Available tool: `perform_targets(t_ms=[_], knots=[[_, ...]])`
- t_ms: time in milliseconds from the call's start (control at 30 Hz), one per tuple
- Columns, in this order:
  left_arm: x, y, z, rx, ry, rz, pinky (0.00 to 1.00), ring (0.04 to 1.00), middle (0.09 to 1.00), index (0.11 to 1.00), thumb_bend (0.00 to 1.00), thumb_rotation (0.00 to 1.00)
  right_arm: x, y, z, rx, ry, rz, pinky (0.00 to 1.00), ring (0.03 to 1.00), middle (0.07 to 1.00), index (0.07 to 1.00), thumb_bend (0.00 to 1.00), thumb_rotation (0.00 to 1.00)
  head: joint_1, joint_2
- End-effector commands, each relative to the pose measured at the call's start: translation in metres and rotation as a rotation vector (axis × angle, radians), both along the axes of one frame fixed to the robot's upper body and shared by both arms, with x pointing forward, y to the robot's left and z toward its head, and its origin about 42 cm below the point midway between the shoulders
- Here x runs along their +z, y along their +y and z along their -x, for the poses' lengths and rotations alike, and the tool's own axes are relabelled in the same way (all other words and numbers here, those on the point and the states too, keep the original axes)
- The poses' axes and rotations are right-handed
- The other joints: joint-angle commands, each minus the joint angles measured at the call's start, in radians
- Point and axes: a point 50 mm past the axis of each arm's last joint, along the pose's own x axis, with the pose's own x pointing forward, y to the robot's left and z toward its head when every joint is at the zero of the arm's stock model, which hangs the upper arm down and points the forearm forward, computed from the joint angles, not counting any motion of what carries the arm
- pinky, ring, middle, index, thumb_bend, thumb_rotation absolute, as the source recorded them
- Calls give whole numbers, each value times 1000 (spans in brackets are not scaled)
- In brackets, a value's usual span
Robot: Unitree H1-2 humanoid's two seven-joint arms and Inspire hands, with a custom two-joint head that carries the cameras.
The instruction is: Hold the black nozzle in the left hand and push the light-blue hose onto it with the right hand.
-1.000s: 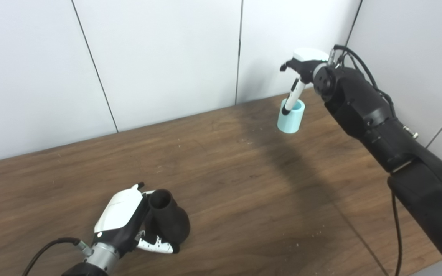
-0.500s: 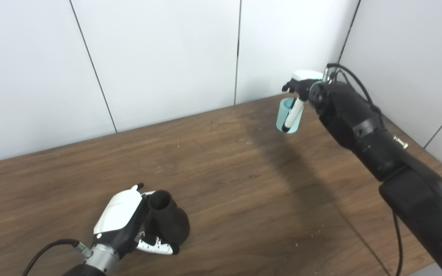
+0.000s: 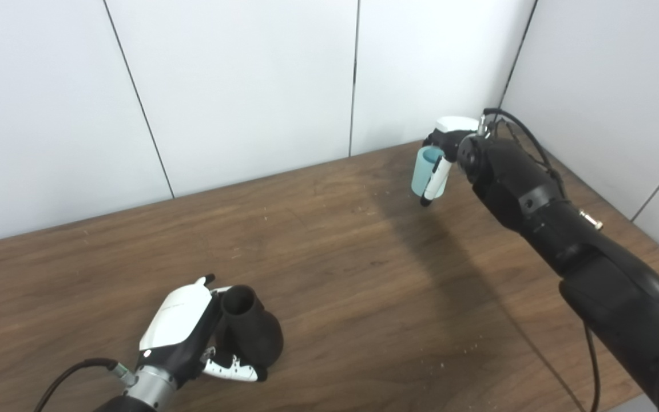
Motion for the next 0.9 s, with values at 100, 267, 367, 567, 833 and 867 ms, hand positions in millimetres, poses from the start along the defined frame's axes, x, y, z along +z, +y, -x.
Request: perform_targets(t_ms=[100,267,367,567,833,867], knots=[[-48,6,23,-56,238,-118,990,651,518,467,521,0,34,-11,-4,0,-114,27,575,679,781,845,932,99,2,0],[-48,5,23,-60,237,-124,989,664,523,463,520,0,36,-9,-1,13,-148,22,590,686,769,799,910,75,7,-1],[-48,4,24,-62,237,-127,989,656,524,463,520,0,36,-10,1,21,-164,22,577,665,751,776,899,62,8,1],[-49,1,24,-65,238,-135,993,659,519,465,521,0,29,-14,2,31,-177,28,553,636,728,728,887,38,11,2],[-51,0,24,-70,245,-141,995,655,503,476,523,0,23,-10,-1,26,-152,39,538,626,714,717,883,21,14,8],[-50,0,23,-70,245,-140,993,645,505,475,522,0,23,-9,-1,26,-149,39,539,625,703,711,881,21,13,9]])
